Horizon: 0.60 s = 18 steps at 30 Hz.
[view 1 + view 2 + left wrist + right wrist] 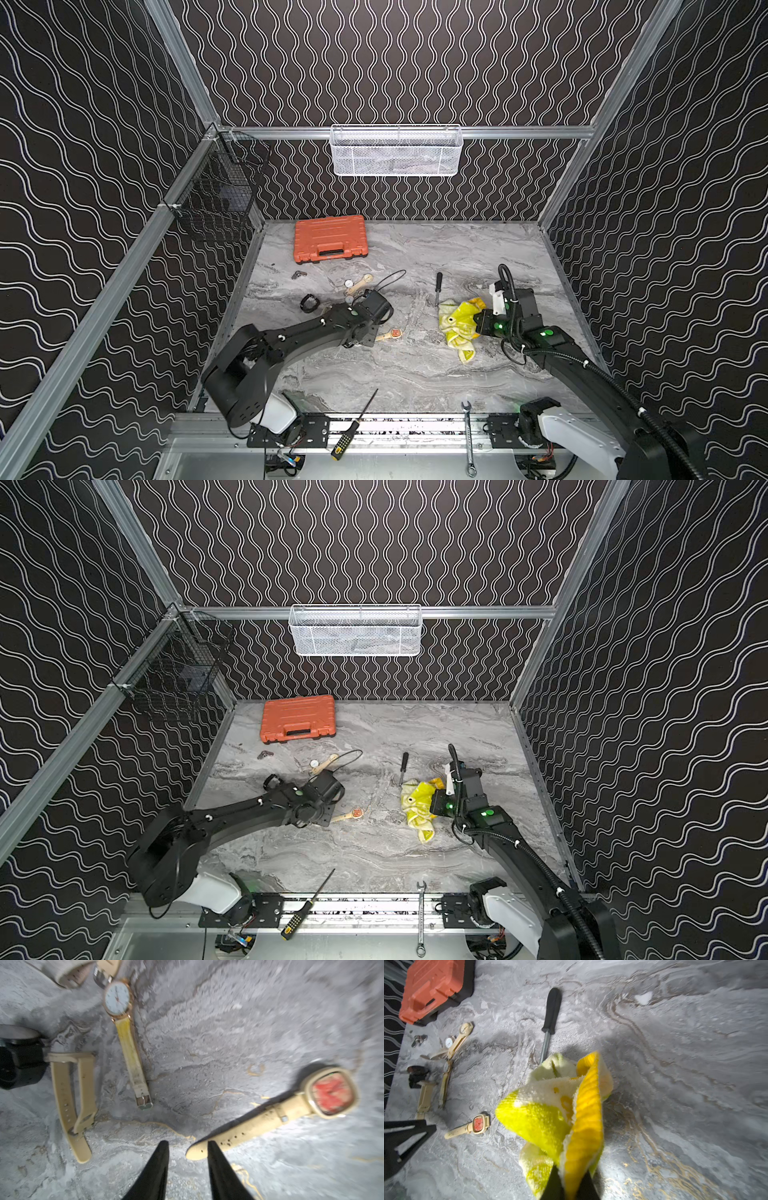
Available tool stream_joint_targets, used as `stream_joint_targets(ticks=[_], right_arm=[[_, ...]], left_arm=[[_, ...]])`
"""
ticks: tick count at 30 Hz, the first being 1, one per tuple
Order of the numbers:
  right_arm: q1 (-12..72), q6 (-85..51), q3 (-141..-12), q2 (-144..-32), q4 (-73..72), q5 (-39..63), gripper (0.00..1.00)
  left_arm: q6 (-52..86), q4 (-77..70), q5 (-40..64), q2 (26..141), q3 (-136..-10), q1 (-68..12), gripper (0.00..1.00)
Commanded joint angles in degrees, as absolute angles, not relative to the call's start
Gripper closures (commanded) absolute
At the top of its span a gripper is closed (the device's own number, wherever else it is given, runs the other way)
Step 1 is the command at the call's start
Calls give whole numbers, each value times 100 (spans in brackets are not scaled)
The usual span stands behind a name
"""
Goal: Wipe the watch dial
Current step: Adjust the watch at the center of the board.
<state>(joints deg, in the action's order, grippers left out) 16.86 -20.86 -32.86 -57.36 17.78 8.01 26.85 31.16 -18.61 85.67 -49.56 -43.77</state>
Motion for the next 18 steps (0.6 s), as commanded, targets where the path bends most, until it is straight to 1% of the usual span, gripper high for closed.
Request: stream_joint_targets(ticks=[1, 3, 5, 8, 11, 13, 15, 18], right_arm=[[1716, -1687, -3474, -5848, 1706, 1251, 100], [1719, -1644, -3538, -5824, 1774, 1146, 100], [1757, -1636, -3598, -5745, 1772, 971, 100], [1882, -1656, -3862, -5751, 1969, 333, 100], [2107, -1798, -4245, -5811, 2275, -566, 100], [2455, -1815, -4471, -5865, 2361, -1266, 100], [2988, -1841, -4726, -6046, 2513, -1886, 100], [3527, -1946, -4965, -6502, 2586, -2149, 100]], left_arm=[[2735, 2584, -822, 8307, -4907, -4308, 71], [2835, 2028, -95, 8234, -4876, -4298, 76], [3018, 1637, 352, 8248, -4840, -4298, 78], [3232, 1300, 290, 8386, -4741, -4283, 81], [3367, 853, 515, 8612, -4534, -4031, 91], [3456, 593, 707, 8746, -4369, -3838, 94], [3453, 491, 689, 8802, -4218, -3780, 94], [3459, 381, 735, 8804, -3972, -3711, 95]])
